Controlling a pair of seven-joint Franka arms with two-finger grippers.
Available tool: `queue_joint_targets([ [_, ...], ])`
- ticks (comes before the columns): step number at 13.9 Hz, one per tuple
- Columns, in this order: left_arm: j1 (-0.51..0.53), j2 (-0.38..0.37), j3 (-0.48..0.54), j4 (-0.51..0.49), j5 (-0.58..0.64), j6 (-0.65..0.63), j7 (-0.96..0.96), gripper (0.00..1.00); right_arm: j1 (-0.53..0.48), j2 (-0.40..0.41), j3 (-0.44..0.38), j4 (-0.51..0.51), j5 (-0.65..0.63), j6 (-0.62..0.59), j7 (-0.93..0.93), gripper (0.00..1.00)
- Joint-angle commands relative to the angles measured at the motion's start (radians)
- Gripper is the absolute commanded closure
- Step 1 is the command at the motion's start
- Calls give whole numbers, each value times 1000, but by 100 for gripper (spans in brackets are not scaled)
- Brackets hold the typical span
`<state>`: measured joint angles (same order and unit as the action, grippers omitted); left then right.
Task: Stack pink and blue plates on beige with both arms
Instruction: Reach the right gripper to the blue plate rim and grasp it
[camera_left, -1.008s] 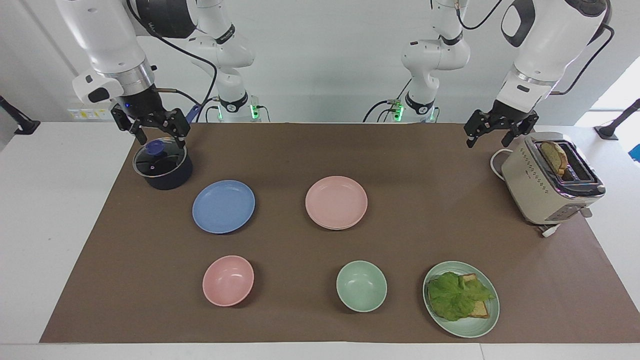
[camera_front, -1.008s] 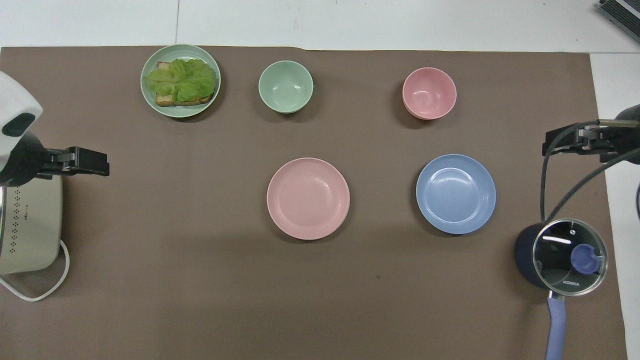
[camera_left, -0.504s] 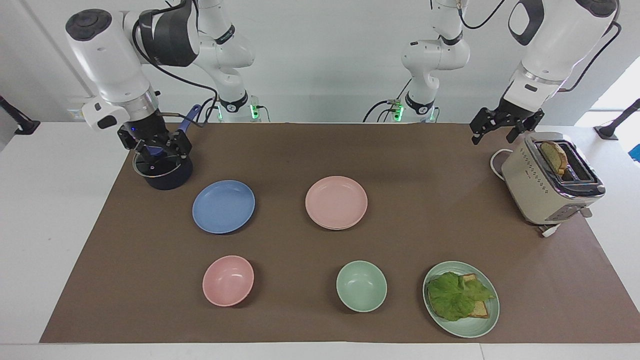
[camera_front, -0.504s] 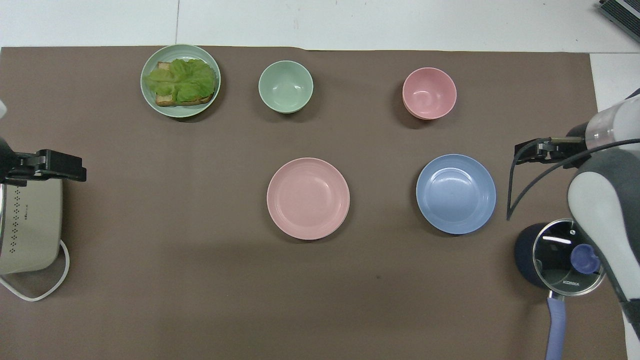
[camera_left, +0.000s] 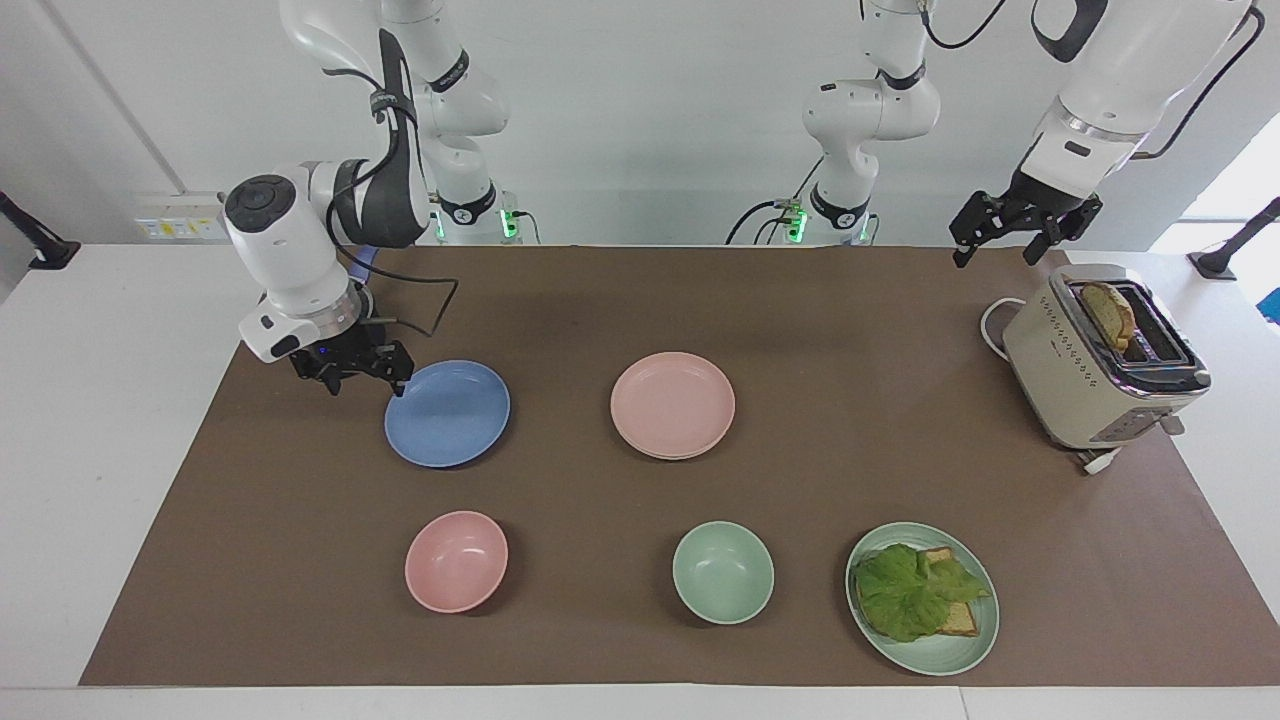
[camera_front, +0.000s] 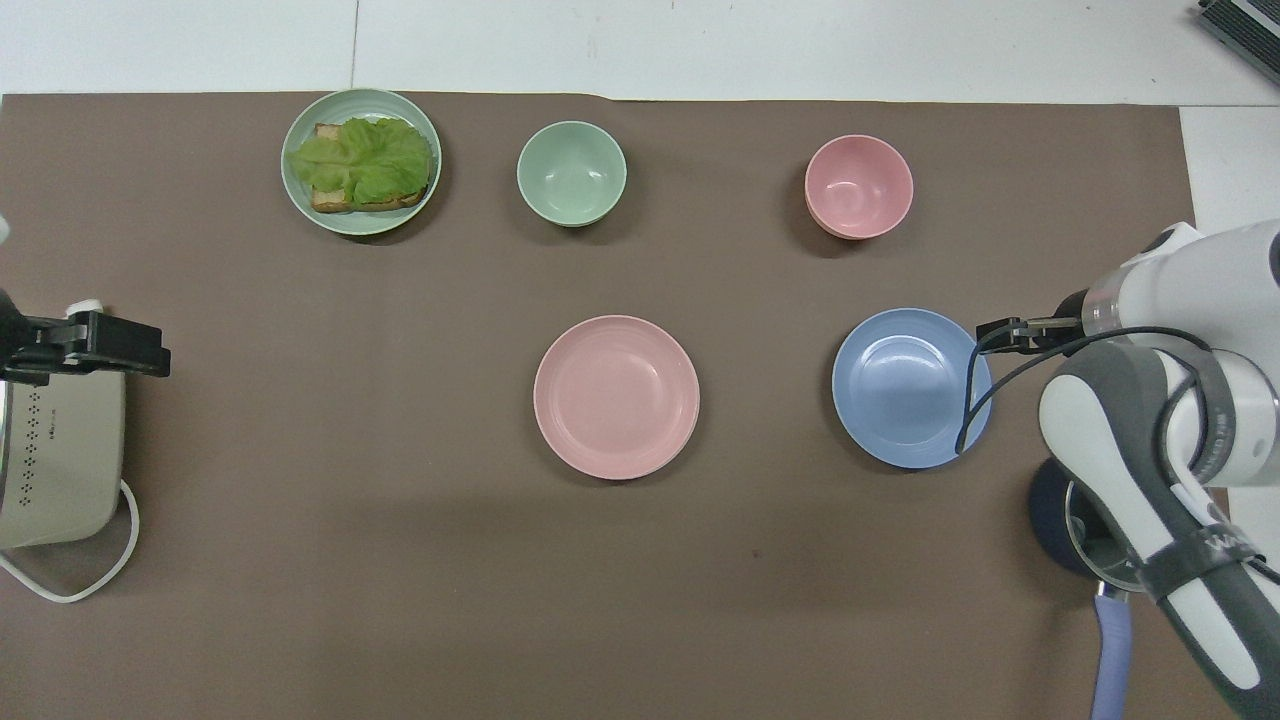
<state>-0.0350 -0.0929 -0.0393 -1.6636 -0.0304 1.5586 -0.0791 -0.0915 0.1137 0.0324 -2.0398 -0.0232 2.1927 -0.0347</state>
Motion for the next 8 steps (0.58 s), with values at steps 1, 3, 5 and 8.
queue_joint_targets([
  [1, 12, -7, -5, 10, 7, -20, 7, 0, -22, 17, 9, -51, 9, 61, -54, 0],
  [3, 18, -7, -4, 10, 7, -20, 7, 0, -25, 43, 9, -71, 9, 107, -60, 0],
  [5, 17, -7, -4, 10, 7, -20, 7, 0, -25, 67, 9, -89, 9, 131, -77, 0],
  [8, 15, -7, -4, 10, 7, -20, 7, 0, -40, 80, 11, -160, 9, 232, -112, 1],
])
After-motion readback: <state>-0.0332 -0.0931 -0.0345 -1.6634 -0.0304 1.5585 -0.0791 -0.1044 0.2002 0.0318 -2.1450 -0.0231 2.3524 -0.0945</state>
